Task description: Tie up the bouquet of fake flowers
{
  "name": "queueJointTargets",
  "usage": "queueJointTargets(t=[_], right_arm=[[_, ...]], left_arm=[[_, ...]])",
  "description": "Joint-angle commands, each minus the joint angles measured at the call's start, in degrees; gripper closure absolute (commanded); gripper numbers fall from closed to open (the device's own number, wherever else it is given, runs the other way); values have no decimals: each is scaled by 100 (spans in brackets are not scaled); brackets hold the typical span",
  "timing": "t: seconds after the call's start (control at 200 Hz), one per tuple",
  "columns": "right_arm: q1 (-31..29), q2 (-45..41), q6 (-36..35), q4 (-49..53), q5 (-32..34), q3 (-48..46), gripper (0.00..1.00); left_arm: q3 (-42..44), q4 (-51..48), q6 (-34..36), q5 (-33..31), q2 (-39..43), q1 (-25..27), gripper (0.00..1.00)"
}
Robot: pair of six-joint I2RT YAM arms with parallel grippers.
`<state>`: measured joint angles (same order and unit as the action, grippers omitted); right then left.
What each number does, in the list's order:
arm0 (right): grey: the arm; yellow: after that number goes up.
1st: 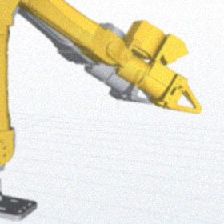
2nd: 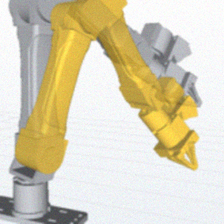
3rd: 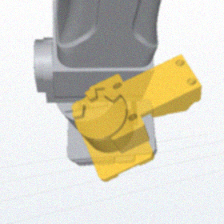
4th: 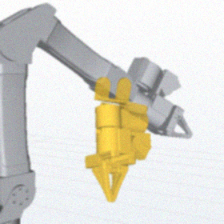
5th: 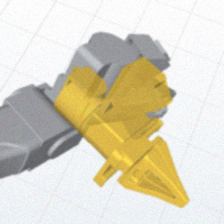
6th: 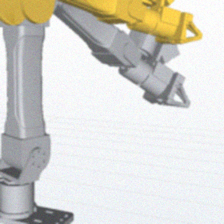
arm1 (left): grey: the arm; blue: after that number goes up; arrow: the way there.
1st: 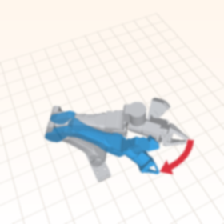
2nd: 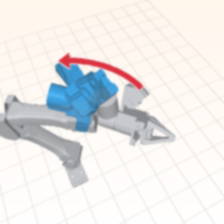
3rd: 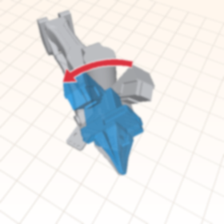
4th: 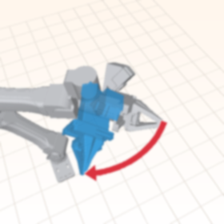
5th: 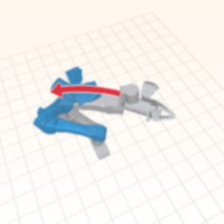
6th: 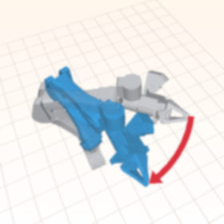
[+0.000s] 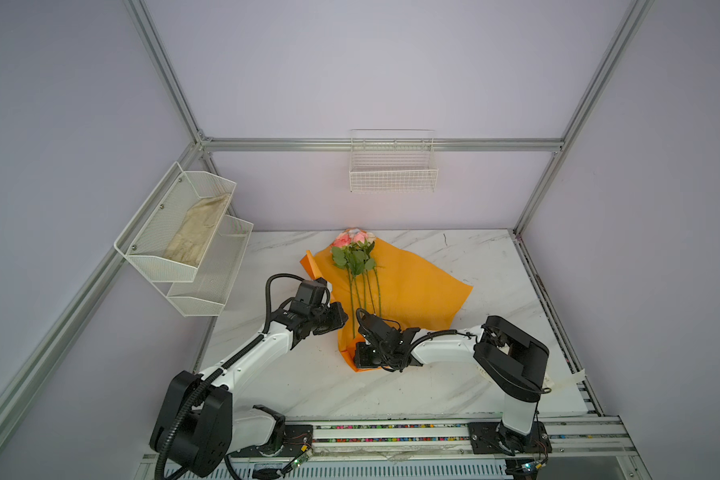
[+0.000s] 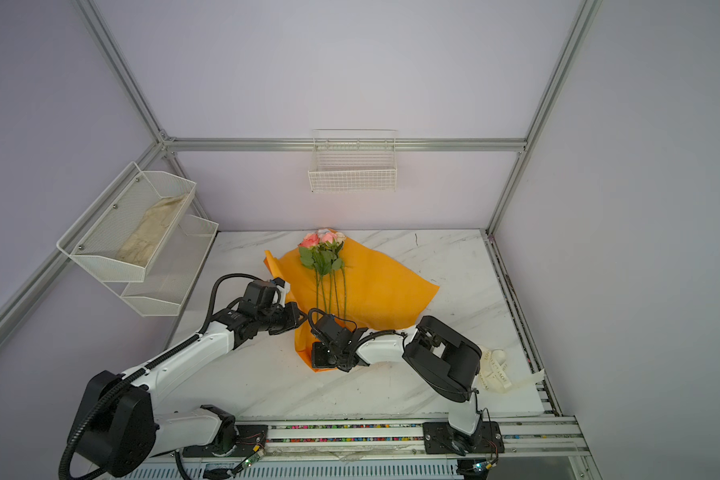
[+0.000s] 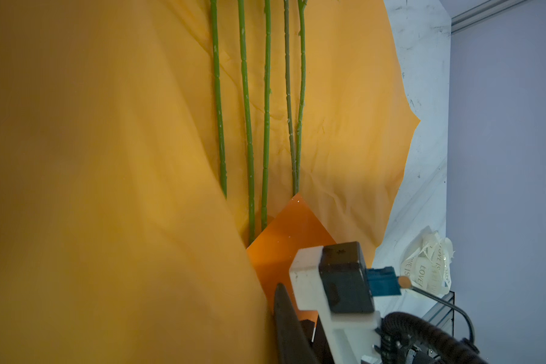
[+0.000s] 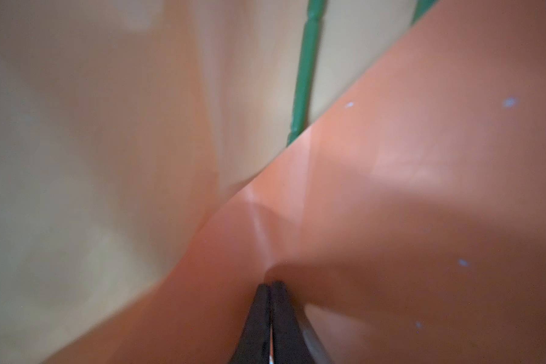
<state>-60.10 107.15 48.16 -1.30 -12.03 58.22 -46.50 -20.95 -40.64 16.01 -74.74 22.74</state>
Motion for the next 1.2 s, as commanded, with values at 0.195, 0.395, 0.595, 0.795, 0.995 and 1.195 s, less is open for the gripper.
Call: queueJointTargets(t=[0.195, 0.395, 0.595, 0.795, 0.995, 1.195], right_arm=[[190, -761, 242, -212, 86, -510, 86], [425, -1753, 501, -276, 369, -1127, 77], [446, -2493, 462, -604, 523, -1350, 65], [441, -2279, 436, -1483, -145, -1292, 45], [432, -1567, 413, -1186, 19, -861, 43], [437, -969, 248, -1047, 137, -439, 50]], left_arm=[[-991, 29, 215, 101, -574, 239, 87], [-1126, 82, 230, 168, -916, 266, 86], [-1243, 98, 232, 217, -1124, 328, 86], [-1263, 127, 202, 220, -1191, 345, 86], [-1270, 170, 171, 262, -1202, 345, 86], [-1230, 212, 118, 291, -1182, 345, 86]])
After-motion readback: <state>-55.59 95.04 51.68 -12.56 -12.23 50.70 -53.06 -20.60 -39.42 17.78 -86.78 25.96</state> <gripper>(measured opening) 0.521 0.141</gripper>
